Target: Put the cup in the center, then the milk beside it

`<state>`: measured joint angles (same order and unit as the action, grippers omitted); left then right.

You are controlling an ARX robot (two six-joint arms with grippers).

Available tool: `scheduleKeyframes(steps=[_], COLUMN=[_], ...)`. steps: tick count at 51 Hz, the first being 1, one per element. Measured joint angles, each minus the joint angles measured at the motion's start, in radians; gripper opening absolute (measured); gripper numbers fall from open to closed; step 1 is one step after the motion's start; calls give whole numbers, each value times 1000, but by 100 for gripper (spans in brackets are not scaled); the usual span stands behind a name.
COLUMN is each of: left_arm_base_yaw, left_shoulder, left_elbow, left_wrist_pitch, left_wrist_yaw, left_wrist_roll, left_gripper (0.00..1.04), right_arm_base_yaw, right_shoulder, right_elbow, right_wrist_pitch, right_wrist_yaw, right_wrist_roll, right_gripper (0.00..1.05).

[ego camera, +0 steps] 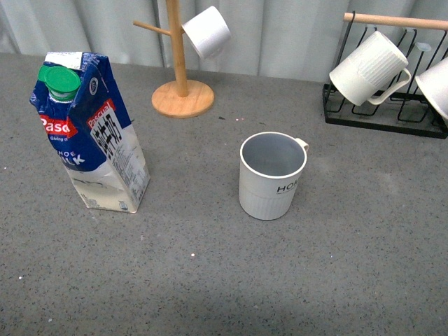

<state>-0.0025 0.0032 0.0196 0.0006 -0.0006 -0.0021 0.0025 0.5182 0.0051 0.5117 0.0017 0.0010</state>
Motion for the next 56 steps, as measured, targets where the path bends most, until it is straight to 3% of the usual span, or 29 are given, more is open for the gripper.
scheduleKeyframes(steps=[46, 51, 56], left_arm_base_yaw=[0, 0, 0], left_shoulder=[0, 0, 0], left_elbow=[0, 0, 0], left_wrist_pitch=[0, 0, 0], left_wrist_yaw=[0, 0, 0], left_wrist_roll=[0, 0, 0], left_gripper=[98, 98, 98], right_arm_base_yaw=[0, 0, 0], right_shoulder=[-346, -461, -512], right_elbow=[0, 0, 0], right_wrist_pitch=[-336, -488, -506], right_wrist_yaw=[0, -2, -3], right_wrist_roll=[0, 0, 0], right_gripper=[1, 1, 1])
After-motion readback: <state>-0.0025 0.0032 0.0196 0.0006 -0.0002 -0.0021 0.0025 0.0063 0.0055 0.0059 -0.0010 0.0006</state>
